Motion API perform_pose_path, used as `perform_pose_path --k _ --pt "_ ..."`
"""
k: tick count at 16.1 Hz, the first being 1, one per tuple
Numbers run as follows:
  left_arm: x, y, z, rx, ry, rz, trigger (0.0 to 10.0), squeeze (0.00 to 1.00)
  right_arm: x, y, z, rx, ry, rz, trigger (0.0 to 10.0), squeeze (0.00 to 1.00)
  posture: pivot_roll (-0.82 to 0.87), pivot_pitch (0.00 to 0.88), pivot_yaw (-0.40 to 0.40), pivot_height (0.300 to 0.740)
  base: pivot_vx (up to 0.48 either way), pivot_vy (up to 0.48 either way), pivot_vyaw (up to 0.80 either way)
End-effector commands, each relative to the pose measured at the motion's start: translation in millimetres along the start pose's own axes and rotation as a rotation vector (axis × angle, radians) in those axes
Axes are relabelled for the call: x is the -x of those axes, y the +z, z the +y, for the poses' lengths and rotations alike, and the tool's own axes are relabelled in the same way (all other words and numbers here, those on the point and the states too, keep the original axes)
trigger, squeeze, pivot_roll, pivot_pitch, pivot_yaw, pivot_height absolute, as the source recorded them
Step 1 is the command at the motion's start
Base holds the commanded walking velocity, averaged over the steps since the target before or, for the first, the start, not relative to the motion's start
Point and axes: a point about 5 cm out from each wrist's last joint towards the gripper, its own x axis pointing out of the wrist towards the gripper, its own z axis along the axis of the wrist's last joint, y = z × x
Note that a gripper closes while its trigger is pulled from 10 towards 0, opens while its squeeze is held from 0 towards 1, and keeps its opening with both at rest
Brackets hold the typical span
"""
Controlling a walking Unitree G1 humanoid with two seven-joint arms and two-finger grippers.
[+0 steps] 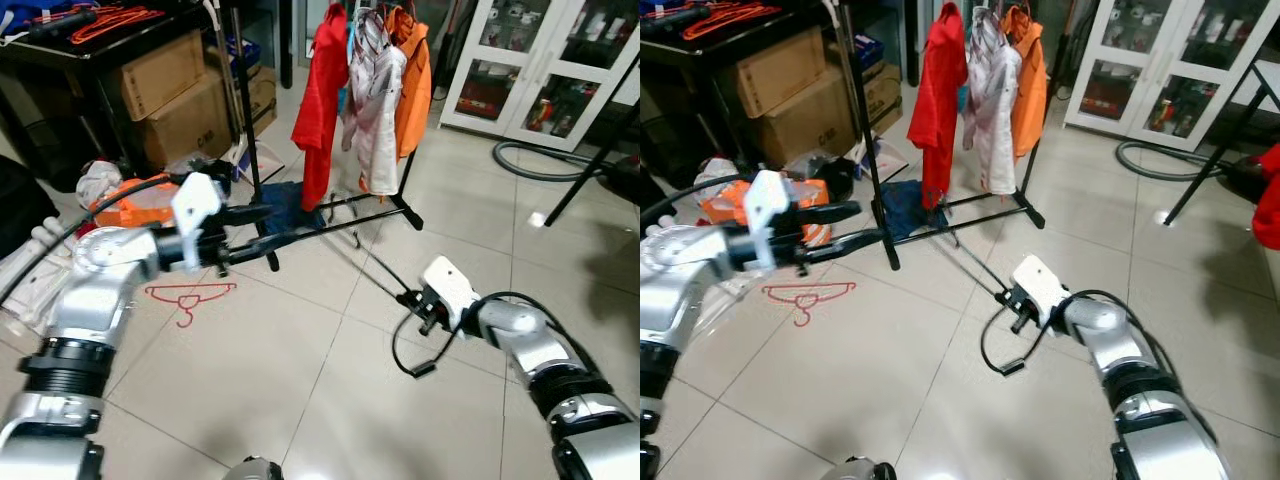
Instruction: Hang hanger
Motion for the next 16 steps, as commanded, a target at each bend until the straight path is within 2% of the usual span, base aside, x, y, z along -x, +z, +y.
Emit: perform_pose_path --k 1,3,6,7,10,12,14,16 --pt "0.5 0 1.8 -0.033 -0.025 0.037 10.0 0.0 4.1 9 -7.8 0.033 0.018 -0.01 0.0 0.0 -0.08 0.0 -0.014 0.74 0.0 0.0 0.0" --pt "7.7 5 2.8 -0.064 -0.064 0.061 10.0 0.0 9.5 10 -11.8 0.101 0.057 0.006 0.0 0.0 -0.08 0.0 -0.01 0.74 0.0 0.0 0.0" --pt "19.2 -1 9.6 -0.058 -0.109 0.103 10.0 0.0 17.8 18 -13.7 0.132 0.175 -0.018 0.0 0.0 -0.08 0.0 -0.002 0.74 0.0 0.0 0.0" --pt "20.3 -1 10.6 -0.054 -0.115 0.103 10.0 0.0 19.0 20 -14.0 0.132 0.195 -0.026 0.0 0.0 -0.08 0.0 0.001 0.74 0.0 0.0 0.0" --pt "22.0 13 20.3 -0.01 -0.175 0.039 10.0 0.0 30.9 26 -7.2 0.202 0.39 -0.023 0.0 0.0 -0.09 0.0 0.02 0.74 0.0 0.0 0.0" --pt "22.2 13 21.1 -0.005 -0.205 0.048 10.0 0.0 32.5 26 -6.0 0.22 0.411 -0.016 0.0 0.0 -0.09 0.0 0.026 0.74 0.0 0.0 0.0" --pt "19.9 1 18.2 0.012 -0.26 0.12 10.0 0.0 35.8 27 -6.7 0.225 0.416 -0.017 0.0 0.0 -0.1 0.0 0.038 0.74 0.0 0.0 0.0" --pt "16.3 -5 15.1 0.037 -0.284 0.138 10.0 0.0 35.9 31 -5.0 0.225 0.414 -0.041 0.0 0.0 -0.1 0.0 0.046 0.74 0.0 0.0 0.0"
